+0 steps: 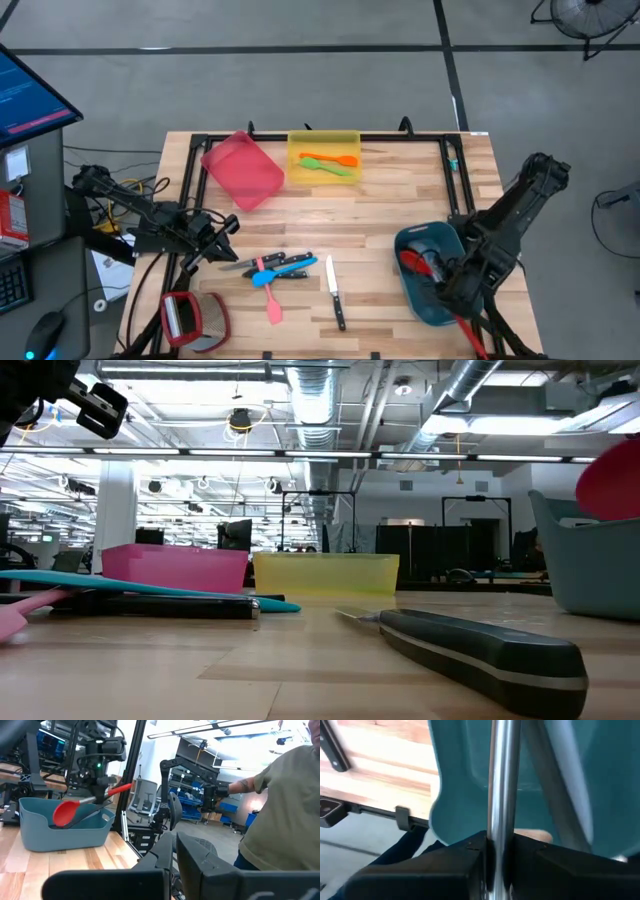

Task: Pick & Place Kitchen Items
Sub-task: Put the red serving spoon into the dark blue bin

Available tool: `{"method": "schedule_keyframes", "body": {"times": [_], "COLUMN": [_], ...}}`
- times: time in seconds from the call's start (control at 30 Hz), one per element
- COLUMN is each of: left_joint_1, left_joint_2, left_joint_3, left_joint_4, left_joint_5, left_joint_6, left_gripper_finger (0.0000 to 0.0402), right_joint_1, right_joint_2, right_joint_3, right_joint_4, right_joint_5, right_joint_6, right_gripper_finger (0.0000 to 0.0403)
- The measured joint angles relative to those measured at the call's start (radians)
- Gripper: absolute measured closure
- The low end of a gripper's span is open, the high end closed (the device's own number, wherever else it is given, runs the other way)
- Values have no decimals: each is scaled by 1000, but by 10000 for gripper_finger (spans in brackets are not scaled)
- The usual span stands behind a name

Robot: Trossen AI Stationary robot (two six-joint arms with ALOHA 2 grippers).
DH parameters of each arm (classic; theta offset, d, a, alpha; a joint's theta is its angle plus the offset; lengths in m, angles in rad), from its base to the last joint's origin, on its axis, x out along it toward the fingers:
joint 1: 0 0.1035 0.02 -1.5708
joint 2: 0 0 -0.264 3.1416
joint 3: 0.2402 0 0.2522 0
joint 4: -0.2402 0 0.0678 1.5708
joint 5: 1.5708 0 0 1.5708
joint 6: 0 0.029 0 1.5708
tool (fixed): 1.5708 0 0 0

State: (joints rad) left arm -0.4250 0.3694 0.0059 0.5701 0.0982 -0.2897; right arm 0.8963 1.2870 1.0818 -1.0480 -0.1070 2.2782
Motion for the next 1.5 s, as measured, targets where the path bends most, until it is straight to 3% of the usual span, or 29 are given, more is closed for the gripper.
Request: {"method": "schedule_keyframes", "body": {"times": [0.37, 0.67, 1.5], "left_joint_1": [0, 0, 0], "left_joint_2": [0, 0, 0], "left_joint_3": [0, 0, 0], "left_joint_4": [0, 0, 0], "left_joint_5": [3, 3, -1], "left_joint_6": [0, 0, 0], "left_gripper_finger": [394, 394, 394], "right_joint_1": [6, -3, -4], "right_joint_2": [-168, -251, -252], "right_joint_3": [-152, -314, -321], "right_joint_4": [64, 268, 159], "right_joint_5": [47, 35, -23], "right_joint_6": [17, 20, 26], "right_gripper_finger": [362, 362, 352]}}
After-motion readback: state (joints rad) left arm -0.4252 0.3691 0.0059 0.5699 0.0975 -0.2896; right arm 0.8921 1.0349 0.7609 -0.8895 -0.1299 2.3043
